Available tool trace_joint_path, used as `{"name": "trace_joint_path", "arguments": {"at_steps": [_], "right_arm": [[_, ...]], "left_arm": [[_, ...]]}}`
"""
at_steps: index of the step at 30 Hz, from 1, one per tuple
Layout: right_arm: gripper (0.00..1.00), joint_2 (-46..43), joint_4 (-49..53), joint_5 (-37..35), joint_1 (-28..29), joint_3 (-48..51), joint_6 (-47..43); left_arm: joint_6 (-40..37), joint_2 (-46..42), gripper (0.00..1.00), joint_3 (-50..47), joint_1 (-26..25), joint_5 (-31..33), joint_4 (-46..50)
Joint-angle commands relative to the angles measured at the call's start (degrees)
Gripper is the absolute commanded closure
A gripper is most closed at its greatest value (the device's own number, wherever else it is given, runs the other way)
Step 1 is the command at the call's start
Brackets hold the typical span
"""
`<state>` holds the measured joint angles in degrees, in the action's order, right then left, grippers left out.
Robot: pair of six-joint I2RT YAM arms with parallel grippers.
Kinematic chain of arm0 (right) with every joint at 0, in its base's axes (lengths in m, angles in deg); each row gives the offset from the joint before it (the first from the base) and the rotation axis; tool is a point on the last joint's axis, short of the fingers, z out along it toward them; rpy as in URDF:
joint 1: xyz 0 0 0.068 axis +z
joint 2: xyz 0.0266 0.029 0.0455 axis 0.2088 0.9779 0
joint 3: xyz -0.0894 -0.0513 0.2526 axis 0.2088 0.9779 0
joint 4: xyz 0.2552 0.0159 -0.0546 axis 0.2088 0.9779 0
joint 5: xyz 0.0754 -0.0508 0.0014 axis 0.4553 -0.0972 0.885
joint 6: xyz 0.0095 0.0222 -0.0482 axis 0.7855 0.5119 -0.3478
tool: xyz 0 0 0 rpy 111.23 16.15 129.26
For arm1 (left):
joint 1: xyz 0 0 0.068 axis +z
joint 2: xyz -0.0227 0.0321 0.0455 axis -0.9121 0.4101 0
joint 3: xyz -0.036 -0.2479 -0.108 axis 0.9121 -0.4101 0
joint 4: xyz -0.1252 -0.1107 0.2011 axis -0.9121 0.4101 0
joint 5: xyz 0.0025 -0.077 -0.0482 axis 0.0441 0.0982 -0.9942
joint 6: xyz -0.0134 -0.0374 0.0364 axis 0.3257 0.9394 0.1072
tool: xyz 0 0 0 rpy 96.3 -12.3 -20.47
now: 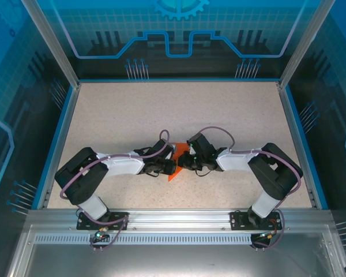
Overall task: Fold a paper plane with a square sheet of paper (pick it up from the middle)
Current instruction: Third fold the triangle at the center of the table.
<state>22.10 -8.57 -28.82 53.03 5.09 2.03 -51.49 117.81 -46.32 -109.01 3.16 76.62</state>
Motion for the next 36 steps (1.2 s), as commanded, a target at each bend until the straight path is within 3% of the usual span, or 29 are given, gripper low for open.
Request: {"name": "trace_joint_path", "arguments": {"at_steps": [1, 12, 19, 29, 36], "right_arm": [[0.86, -0.41, -1.22, 1.55, 0.57, -0.75, 0.39], [0.87, 4.44, -1.73, -1.69, -0.46, 1.54, 1.6], [0.85, 0.5, -11.62, 5.45, -4.41, 5.04, 3.18], [0.86, 3.66, -6.78, 2.51, -5.8, 5.62, 1.77], [0.86, 0.09, -4.46, 1.62, -6.28, 5.5, 1.62]], "left_arm": [[-1.03, 1.17, 0.87, -0.91, 0.11, -0.5, 0.03], [-1.75, 0.99, 0.88, -1.48, 0.11, -0.47, 0.49], [-2.08, 1.25, 0.9, -1.95, 0.14, 0.04, 0.94], [-2.11, 2.03, 0.91, -1.66, 0.14, -0.02, 1.01], [-2.45, 2.13, 0.91, -1.49, 0.09, 0.13, 1.63]]}}
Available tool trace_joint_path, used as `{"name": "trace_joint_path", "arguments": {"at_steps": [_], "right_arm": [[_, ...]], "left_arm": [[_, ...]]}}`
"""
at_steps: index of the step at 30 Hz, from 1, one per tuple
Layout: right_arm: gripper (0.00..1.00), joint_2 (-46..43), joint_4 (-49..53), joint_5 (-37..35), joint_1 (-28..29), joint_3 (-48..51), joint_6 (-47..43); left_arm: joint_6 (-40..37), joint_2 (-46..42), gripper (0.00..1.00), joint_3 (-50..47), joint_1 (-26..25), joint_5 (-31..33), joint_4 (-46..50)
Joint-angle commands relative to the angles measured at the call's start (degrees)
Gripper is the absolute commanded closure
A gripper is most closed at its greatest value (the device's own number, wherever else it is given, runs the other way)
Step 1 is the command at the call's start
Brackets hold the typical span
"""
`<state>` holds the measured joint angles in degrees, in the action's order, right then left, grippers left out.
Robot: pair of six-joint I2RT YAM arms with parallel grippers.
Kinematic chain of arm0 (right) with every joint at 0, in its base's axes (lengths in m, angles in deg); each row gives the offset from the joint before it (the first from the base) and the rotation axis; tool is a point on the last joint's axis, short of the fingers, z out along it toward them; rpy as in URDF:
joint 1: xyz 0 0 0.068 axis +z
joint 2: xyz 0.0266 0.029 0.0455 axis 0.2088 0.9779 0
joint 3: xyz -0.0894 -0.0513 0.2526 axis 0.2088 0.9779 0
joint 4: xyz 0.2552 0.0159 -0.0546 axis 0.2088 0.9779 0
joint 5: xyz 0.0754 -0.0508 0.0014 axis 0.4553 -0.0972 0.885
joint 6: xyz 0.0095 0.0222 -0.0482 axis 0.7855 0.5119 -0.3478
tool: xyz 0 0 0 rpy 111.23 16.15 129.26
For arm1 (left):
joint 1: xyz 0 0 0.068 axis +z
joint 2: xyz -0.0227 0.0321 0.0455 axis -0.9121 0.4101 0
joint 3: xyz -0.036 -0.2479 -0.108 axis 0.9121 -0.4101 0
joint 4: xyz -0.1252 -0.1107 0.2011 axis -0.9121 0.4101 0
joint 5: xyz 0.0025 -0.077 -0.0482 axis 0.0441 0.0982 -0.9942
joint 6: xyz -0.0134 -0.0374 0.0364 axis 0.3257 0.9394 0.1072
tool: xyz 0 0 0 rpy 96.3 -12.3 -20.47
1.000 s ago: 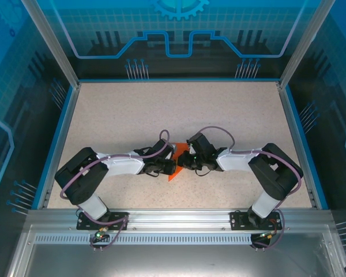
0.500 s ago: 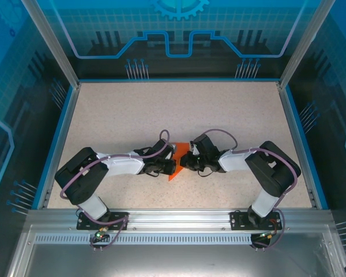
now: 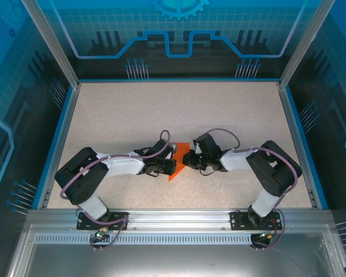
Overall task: Fold a paper plane with a square sheet of paper (pick it up from the middle)
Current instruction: Third fold the triangle at the center of the table.
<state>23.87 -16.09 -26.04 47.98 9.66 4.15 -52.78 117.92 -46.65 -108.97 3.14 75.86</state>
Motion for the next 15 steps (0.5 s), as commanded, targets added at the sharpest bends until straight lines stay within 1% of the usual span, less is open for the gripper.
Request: {"name": "trace_joint_path", "arguments": {"at_steps": [1, 6, 11, 15], "right_arm": [[0.86, -2.15, 2.63, -0.52, -1.54, 0.92, -0.45], [0.85, -1.22, 2.2, 0.51, -2.43, 0.78, -1.28], [0.86, 1.89, 2.69, -0.94, -2.52, 1.5, -0.12], [0.87, 0.05, 3.58, -1.81, -2.35, 1.92, 0.33]], "left_arm": [[-1.13, 2.02, 0.92, -1.11, 0.07, 0.17, 2.34], [-1.04, 2.37, 0.92, -1.07, 0.02, -0.02, 2.15], [-0.92, 2.38, 0.92, -1.01, 0.06, -0.2, 2.07], [-1.08, 2.37, 0.92, -1.1, 0.08, -0.2, 2.23]]}}
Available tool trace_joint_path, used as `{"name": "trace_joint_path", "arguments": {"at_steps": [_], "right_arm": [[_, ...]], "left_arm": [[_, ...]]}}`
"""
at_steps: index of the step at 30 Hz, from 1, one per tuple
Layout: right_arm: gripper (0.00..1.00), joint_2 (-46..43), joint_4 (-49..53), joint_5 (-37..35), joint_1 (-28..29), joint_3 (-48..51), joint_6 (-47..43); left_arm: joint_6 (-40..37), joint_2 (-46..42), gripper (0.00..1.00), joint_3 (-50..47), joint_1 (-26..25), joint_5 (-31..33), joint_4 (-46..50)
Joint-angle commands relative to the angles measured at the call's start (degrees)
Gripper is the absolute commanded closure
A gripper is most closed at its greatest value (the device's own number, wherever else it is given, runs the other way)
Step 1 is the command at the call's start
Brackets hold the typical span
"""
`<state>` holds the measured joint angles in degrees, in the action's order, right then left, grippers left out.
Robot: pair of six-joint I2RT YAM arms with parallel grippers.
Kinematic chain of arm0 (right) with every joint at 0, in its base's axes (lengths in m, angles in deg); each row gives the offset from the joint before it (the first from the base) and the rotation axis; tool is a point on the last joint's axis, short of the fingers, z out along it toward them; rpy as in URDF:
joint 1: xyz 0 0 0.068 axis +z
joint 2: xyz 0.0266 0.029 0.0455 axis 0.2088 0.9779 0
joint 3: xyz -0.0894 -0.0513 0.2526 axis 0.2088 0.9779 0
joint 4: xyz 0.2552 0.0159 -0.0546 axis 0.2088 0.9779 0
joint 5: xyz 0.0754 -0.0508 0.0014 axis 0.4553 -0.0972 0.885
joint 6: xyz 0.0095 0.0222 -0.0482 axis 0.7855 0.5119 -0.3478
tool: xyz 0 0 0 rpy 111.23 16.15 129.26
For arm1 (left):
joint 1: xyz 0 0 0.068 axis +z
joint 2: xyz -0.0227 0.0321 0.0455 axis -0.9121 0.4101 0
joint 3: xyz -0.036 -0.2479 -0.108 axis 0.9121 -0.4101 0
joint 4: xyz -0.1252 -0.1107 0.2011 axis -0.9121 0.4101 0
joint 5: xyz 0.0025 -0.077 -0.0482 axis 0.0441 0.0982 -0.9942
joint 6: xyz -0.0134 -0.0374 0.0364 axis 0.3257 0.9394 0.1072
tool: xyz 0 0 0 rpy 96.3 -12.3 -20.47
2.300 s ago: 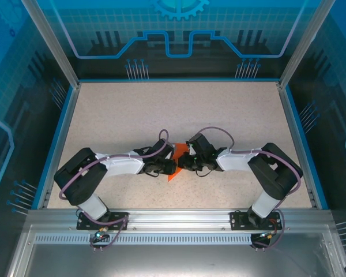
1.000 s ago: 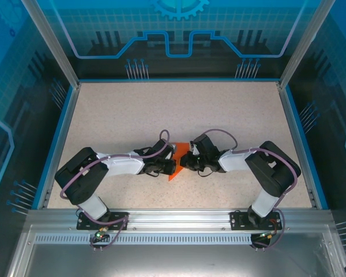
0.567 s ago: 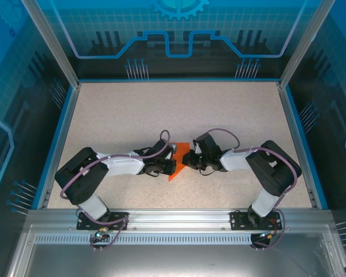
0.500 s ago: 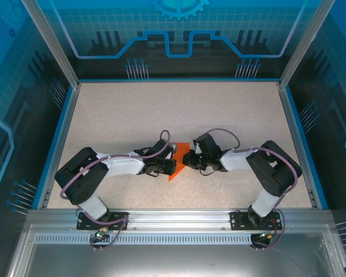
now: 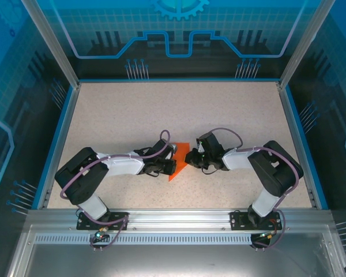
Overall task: Fold a paper plane with a square sheet of paper (pick it up from the middle)
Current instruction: Third fold the triangle at the center of the table.
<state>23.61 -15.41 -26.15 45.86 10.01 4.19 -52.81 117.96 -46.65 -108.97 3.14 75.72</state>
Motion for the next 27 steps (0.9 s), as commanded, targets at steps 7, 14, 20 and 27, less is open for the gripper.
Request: {"name": "trace_joint_path", "arguments": {"at_steps": [7, 14, 20, 27], "right_arm": [[0.85, -5.81, 5.73, -0.65, -2.72, 0.6, -3.34], [0.85, -5.84, 6.92, 0.86, 1.37, -3.1, -4.22], [0.86, -2.45, 5.94, -2.1, 4.34, -3.72, -1.06], [0.87, 1.81, 1.28, -0.79, 4.87, -2.5, 0.1]], "left_arm": [[-1.15, 2.15, 0.92, -1.22, 0.09, -0.2, 2.38], [-1.02, 2.16, 0.92, -1.19, 0.11, -0.31, 2.1], [-0.97, 1.3, 0.92, -1.55, 0.08, -0.11, 2.36], [-0.77, 1.34, 0.92, -1.63, 0.11, -0.45, 2.01]]}}
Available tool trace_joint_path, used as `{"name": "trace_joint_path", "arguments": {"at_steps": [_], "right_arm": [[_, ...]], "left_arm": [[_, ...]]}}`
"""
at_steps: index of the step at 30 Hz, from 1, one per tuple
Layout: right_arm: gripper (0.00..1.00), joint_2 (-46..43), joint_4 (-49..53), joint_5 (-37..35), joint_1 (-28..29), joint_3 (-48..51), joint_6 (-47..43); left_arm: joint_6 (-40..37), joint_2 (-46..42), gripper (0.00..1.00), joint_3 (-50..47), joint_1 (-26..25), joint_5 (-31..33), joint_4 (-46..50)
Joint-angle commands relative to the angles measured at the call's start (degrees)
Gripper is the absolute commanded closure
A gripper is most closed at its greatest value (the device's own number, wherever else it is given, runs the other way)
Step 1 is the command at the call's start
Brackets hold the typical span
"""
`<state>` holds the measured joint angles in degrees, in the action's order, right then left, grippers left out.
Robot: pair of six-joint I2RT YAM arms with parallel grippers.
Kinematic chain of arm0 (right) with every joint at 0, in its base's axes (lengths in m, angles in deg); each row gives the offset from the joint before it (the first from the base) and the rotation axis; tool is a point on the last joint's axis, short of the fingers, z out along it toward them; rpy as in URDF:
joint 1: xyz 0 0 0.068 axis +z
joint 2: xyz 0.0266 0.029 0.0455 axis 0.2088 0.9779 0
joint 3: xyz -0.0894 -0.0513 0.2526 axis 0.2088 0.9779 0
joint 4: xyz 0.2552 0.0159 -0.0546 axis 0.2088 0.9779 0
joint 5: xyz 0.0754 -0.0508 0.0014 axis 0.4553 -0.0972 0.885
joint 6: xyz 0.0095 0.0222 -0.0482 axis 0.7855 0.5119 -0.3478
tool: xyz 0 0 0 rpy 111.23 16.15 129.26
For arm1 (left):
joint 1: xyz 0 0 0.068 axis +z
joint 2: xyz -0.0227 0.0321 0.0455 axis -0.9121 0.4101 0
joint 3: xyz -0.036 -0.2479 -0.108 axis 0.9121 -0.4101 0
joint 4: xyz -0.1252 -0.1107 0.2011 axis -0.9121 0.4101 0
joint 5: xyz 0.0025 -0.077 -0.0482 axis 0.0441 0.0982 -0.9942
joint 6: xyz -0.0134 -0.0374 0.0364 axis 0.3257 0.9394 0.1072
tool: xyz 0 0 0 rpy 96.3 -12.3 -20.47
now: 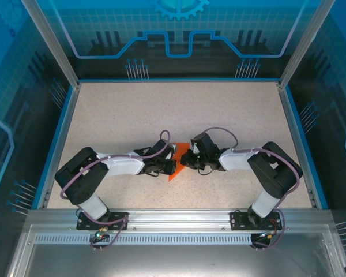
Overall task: Fold a paper plane with a square sheet of paper (pick it up from the middle)
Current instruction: Third fold the triangle at the center of the table.
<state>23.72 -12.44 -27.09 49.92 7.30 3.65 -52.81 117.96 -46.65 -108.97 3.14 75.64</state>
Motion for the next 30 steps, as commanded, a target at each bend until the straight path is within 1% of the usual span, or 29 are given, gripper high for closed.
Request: {"name": "trace_joint_path", "arguments": {"at_steps": [1, 3, 4, 6, 8, 10, 12, 14, 16, 18, 19, 23, 27, 30], "right_arm": [[0.88, 2.19, -0.9, -0.08, 0.9, 0.02, 0.47], [0.88, 2.77, 3.76, -2.81, 0.9, -0.92, 0.21], [0.88, 2.81, 6.8, -4.31, 0.98, -1.33, -0.13], [0.89, 2.61, 9.46, -5.71, 1.16, -1.35, -0.43], [0.89, 2.45, 10.08, -5.91, 1.07, -1.25, -0.61], [0.89, 2.28, 9.81, -5.57, 1.23, -1.11, -0.6], [0.89, 2.32, 9.13, -5.09, 1.31, -1.07, -0.52], [0.89, 2.49, 8.81, -4.9, 1.48, -1.25, -0.39], [0.89, 2.89, 9.13, -5.17, 1.59, -1.67, -0.35], [0.89, 3.19, 8.59, -4.74, 1.68, -1.56, -0.17], [0.89, 3.29, 8.34, -4.72, 1.74, -1.48, -0.06], [0.89, 3.29, 8.1, -4.83, 1.77, -1.32, 0.09], [0.89, 3.29, 7.62, -4.71, 1.73, -0.91, 0.28], [0.89, 3.29, 7.71, -4.89, 1.77, -0.98, 0.15]], "left_arm": [[-0.82, 1.42, 0.91, -1.48, 0.09, -0.5, 2.1], [-0.46, 1.16, 0.91, -1.44, 0.04, -0.5, 2.26], [-0.01, 0.67, 0.91, -1.25, 0.1, -1.03, 2.69], [0.77, -1.61, 0.9, -0.86, 0.11, -2.96, 3.35], [2.05, -4.15, 0.86, 0.0, 0.16, -3.2, 5.1], [2.56, -6.58, 0.86, 1.77, 0.46, -4.15, 8.18], [4.0, -9.87, 0.84, 2.33, 0.51, -5.43, 9.56], [5.96, -12.83, 0.82, 2.19, 0.68, -7.24, 9.43], [8.43, -14.33, 0.82, 1.4, 0.85, -10.66, 7.58], [10.6, -13.65, 0.82, 1.04, 0.9, -15.69, 5.01], [11.67, -12.95, 0.83, 1.16, 0.93, -16.49, 4.53], [14.66, -9.44, 0.85, -0.15, 1.35, -17.41, 1.25], [17.2, -5.65, 0.86, -0.86, 2.31, -19.89, -2.54], [17.8, -2.94, 0.87, -0.33, 2.59, -20.4, -2.98]]}}
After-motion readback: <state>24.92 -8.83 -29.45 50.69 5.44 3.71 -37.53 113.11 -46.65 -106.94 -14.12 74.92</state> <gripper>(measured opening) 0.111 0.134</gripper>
